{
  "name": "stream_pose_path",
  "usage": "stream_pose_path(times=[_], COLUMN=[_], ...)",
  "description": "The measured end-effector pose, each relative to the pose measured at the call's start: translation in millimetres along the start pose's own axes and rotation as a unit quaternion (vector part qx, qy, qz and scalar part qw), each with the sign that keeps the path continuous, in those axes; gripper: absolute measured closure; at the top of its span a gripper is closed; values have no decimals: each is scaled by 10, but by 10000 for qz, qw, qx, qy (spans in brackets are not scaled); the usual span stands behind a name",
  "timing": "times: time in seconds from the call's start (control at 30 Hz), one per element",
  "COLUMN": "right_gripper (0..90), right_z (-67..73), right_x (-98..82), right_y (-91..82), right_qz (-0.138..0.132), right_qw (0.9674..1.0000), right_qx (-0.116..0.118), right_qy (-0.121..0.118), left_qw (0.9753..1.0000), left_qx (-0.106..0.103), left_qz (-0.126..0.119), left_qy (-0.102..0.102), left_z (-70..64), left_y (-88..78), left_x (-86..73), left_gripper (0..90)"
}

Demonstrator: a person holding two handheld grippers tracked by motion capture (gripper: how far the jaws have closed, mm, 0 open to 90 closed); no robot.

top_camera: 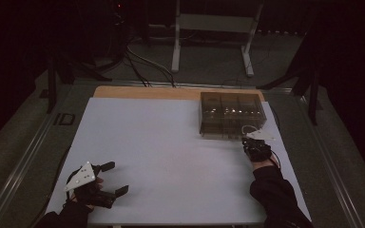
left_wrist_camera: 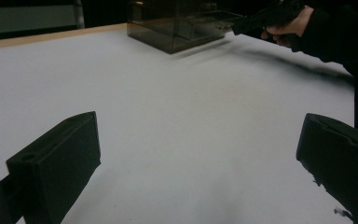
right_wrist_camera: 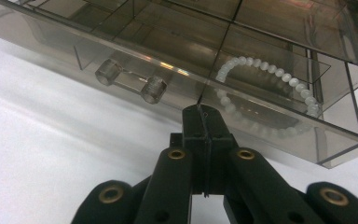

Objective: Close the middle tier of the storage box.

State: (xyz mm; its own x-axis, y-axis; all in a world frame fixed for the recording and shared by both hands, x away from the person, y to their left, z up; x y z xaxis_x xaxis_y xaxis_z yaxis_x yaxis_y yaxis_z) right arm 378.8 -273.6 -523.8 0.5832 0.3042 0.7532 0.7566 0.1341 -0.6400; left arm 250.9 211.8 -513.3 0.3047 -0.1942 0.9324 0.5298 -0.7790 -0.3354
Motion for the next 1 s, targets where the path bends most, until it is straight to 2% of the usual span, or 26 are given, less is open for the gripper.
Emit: stream_pose_path(times=[1.0], right_gripper=[900], right_z=[-60], right_x=[81], right_y=[94], right_qz=[18], right_qw=[9999], right_qx=[-93], right_qy=[69], left_qw=[10000], left_qx=[0], left_qz=[33], left_qy=[-14], left_z=[3], left_y=[5], left_x=[-11], left_gripper=[11])
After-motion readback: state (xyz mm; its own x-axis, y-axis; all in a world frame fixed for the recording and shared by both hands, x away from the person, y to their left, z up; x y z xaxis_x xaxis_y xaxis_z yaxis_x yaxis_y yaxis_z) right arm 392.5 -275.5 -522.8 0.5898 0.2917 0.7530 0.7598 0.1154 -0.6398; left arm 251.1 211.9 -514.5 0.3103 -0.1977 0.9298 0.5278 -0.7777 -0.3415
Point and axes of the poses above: each handheld gripper's, and its own axes: y roughly forward along the jaws, x roughly out of its top, z roughly to its left, the point moved 4 cm from there along y, roughly forward along the jaws, and after that the axes turned 1 degree about z, right-handed, at the moved point
